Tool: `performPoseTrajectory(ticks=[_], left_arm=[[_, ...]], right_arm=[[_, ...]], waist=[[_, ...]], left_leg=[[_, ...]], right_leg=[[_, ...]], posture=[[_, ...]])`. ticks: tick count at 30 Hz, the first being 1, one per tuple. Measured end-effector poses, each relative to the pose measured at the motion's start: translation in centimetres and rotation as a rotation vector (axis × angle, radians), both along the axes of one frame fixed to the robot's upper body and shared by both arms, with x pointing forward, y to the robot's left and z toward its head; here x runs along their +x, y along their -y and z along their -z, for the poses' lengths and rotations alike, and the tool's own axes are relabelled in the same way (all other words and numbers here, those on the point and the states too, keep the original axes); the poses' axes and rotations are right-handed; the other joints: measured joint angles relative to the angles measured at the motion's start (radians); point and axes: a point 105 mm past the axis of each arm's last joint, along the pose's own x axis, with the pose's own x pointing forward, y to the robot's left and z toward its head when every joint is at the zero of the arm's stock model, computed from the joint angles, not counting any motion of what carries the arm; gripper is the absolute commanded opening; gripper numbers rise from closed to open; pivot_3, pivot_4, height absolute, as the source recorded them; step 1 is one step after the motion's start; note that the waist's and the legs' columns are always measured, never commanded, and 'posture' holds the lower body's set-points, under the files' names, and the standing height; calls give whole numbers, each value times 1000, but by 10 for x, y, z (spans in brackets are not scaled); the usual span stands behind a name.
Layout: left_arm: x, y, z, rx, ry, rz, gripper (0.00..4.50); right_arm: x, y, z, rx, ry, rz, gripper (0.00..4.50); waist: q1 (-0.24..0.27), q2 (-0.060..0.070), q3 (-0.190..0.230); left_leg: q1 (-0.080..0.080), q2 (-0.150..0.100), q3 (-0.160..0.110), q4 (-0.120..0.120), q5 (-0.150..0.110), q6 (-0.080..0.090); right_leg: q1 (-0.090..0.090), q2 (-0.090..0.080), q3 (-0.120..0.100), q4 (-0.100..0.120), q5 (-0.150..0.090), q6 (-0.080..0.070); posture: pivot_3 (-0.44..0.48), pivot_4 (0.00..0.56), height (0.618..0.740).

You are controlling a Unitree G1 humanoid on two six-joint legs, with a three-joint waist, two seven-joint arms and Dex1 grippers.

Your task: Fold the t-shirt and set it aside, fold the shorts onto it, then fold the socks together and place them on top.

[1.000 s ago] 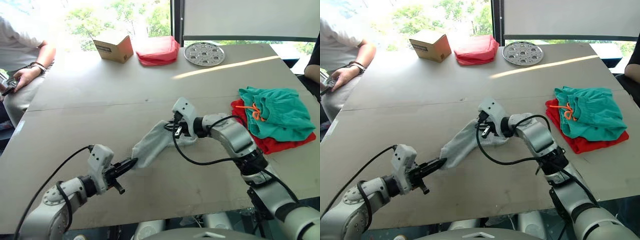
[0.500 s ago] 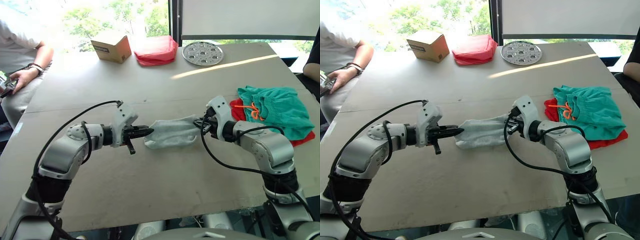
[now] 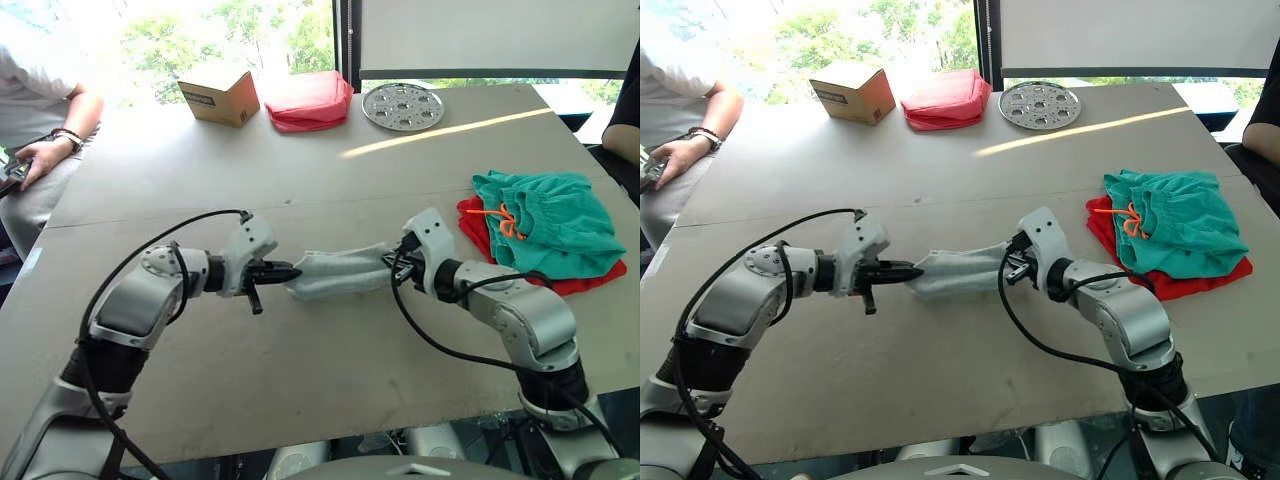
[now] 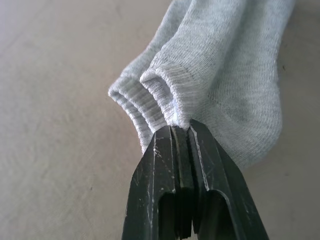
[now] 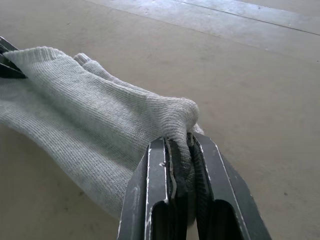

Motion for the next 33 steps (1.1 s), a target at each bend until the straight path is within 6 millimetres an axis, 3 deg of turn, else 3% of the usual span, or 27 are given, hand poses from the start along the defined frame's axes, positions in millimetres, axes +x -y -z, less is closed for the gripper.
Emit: performPoseTrajectory(ticks=[3,7,9,10,11,14,15,16,17,18,22,26,29,32,33], left_arm=[[-1,-3,-5,2,14,-17,17],[1,0,2,-1,14,-41,17],[5,1,11,20,20,-71,758],[5,1,15,27,17,-82,1115],[6,-1,20,37,18,-99,1485],[5,-5,24,27,21,-129,2871],[3,-8,24,14,16,-145,3331],[0,-11,22,-15,8,-167,3710],[-3,-16,21,-55,-5,-199,4270],[-6,-20,16,-126,-31,-245,4426],[-27,-22,-5,-399,-131,-334,4426],[-41,-5,5,-560,-241,-405,4426],[-43,15,9,-641,-284,-437,4500],[-42,26,13,-648,-282,-480,4500],[-42,30,16,-655,-288,-510,4500]], right_arm=[[2,-3,1,-7,7,-11,0],[8,-5,11,-31,-15,-16,0],[13,-9,14,-36,-26,-27,0],[15,-9,15,-37,-25,-29,791],[18,-10,16,-41,-21,-29,1074],[18,-6,22,-79,-21,-44,2533],[16,-3,22,-87,-17,-45,2958],[13,0,20,-88,-10,-52,3017],[9,5,18,-88,-2,-60,3017],[5,10,14,-78,8,-74,3017],[-8,20,-15,21,117,-150,3017],[-21,14,-28,89,185,-265,3017],[-23,11,-23,106,172,-313,2236],[-15,6,-11,101,130,-320,1112],[-14,4,-3,71,119,-338,490]], waist=[[0,0,0],[0,0,0],[0,0,0],[0,-1,0],[0,-1,-1],[0,-1,-1],[0,-1,-1],[0,-1,-1],[0,-1,-1],[0,-1,-1],[0,-1,-1],[2,-2,-1],[8,-3,-1],[9,-4,-2],[11,-4,-2]], left_leg=[[0,0,0,0,0,0],[0,0,1,0,0,0],[1,-1,1,0,0,0],[1,-1,1,0,0,0],[1,-1,1,0,0,0],[1,0,1,0,0,0],[1,0,1,0,0,0],[0,1,0,0,0,0],[0,1,0,0,0,0],[-1,1,0,0,0,0],[1,1,0,1,-3,4],[3,0,-1,3,-3,4],[3,0,-1,4,-2,4],[4,0,0,4,-1,1],[4,0,0,4,0,0]], right_leg=[[0,1,0,0,0,0],[0,1,0,1,0,0],[0,1,0,1,0,0],[0,1,1,1,0,0],[0,1,1,1,0,0],[0,0,1,1,0,0],[0,0,1,1,0,0],[0,0,1,1,0,0],[-1,-1,1,1,0,0],[-1,-1,0,0,0,0],[2,-1,-1,0,0,1],[5,-1,-2,0,0,1],[7,-2,-2,0,0,1],[7,-2,-1,0,0,0],[7,-2,-1,0,0,0]], posture=[[0,150,740],[0,150,740],[0,150,740],[0,150,740],[0,150,740],[0,150,740],[0,150,740],[0,150,740],[0,150,740],[0,150,740],[0,150,740],[0,150,740],[0,150,740],[0,150,740],[0,150,740]])
